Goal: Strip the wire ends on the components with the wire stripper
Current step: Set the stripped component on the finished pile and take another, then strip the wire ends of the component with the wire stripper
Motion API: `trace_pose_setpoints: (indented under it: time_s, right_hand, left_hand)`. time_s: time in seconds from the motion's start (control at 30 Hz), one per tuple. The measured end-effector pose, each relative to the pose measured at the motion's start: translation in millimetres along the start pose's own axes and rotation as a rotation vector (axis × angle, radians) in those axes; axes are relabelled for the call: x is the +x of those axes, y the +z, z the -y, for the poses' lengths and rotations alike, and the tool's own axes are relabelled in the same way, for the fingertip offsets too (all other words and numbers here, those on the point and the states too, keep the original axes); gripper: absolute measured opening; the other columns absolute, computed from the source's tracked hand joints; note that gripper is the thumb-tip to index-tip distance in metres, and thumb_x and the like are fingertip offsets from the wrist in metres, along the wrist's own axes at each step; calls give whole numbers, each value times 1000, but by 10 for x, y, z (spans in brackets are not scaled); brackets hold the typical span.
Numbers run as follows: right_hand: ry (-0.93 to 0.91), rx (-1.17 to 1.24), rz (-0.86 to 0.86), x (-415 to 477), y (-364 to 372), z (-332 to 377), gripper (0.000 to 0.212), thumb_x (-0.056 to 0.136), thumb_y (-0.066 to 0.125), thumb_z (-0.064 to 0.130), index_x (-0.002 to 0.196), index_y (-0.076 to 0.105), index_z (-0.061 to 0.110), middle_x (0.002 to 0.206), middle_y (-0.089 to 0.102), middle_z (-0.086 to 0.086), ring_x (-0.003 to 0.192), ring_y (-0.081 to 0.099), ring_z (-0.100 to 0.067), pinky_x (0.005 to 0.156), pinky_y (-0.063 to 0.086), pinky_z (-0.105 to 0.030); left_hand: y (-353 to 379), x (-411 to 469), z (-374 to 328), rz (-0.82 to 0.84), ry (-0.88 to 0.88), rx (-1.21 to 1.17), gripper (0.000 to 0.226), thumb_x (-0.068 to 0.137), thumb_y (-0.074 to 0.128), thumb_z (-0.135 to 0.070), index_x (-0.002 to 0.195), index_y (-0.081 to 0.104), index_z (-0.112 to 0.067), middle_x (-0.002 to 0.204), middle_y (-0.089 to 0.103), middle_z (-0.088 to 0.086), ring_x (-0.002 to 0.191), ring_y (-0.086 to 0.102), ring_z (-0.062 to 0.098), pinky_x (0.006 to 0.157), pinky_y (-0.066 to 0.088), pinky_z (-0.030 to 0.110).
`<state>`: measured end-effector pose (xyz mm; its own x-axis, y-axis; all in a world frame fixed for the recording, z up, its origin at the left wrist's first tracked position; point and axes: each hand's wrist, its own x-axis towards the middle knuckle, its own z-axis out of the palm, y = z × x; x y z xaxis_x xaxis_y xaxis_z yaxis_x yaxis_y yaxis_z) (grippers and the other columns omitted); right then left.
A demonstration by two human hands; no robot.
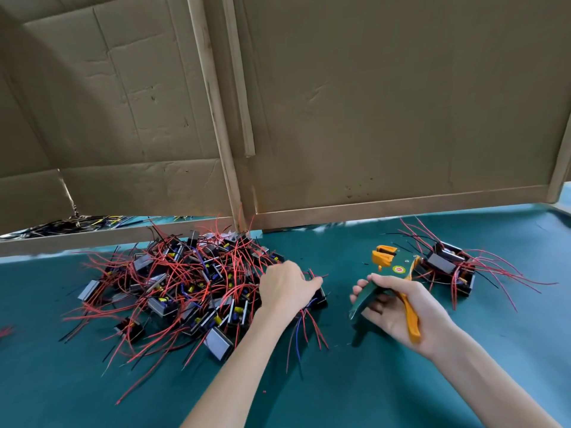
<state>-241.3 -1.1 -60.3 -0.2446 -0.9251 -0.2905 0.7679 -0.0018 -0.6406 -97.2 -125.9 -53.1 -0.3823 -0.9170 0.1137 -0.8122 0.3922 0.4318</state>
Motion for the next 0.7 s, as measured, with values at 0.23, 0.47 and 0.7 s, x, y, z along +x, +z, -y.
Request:
trace_pose_setpoints:
  time_s: [0.23,0.47,0.7]
  right_hand:
    - [-22,-6,-25,-20,-4,29,7,88,55,4,92,57,-1,84,66,-19,80,65,-33,62,61,-40]
    - [-39,-34,3,-39,22,16,23,72,63,4,93,58,-3,80,67,-20,70,69,-32,61,60,-42]
    - [-27,-99,50,-64,62,-59,24,68,68,6,89,60,-5,79,67,-22,69,70,-32,61,59,-41]
  left_hand:
    - [128,3,-53,12,143,-240,5,86,66,-25,86,70,-22,95,71,-8,105,58,18,99,38,37]
    - [-135,-49,-183,-57,231,-922,6,95,55,-13,89,55,-15,100,70,0,97,64,19,90,50,36]
    - [-444,-21,-139,50,148,-1333,12,96,54,-7,84,53,-7,99,57,19,84,62,29,73,58,51]
